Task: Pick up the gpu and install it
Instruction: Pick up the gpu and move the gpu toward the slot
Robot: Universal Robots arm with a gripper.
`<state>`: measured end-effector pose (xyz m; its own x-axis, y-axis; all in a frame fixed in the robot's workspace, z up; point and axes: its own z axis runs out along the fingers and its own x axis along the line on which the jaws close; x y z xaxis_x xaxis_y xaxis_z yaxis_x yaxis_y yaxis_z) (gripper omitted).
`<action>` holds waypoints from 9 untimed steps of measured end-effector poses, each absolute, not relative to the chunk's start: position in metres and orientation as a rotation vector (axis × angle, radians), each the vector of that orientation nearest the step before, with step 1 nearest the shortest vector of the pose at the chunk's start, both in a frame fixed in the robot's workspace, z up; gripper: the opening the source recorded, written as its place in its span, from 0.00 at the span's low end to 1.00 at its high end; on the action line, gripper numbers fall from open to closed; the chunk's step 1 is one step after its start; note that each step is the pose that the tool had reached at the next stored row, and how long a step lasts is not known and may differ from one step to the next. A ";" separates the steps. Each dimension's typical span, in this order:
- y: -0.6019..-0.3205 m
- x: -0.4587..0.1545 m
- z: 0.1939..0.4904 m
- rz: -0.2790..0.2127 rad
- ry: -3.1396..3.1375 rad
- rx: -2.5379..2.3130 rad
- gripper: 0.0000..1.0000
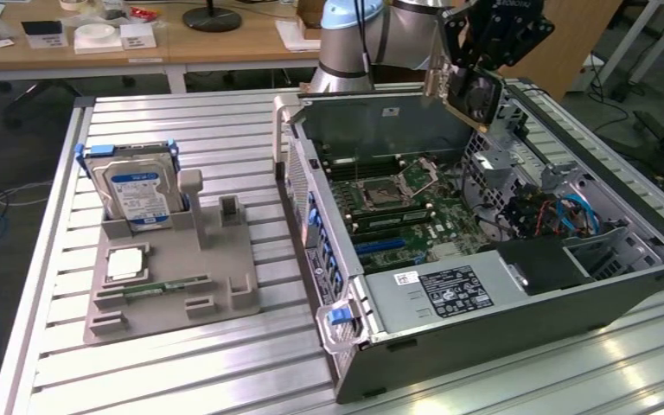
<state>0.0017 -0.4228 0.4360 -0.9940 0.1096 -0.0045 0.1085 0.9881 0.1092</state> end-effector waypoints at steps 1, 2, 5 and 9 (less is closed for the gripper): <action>-0.423 0.002 0.435 0.171 3.121 0.171 0.28; -0.423 0.002 0.435 0.171 3.121 0.171 0.28; -0.423 0.002 0.435 0.171 3.121 0.171 0.28; -0.423 0.002 0.435 0.171 3.121 0.171 0.28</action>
<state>0.0017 -0.4228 0.4353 -0.9940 0.1096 -0.0050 0.1084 0.9881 0.1093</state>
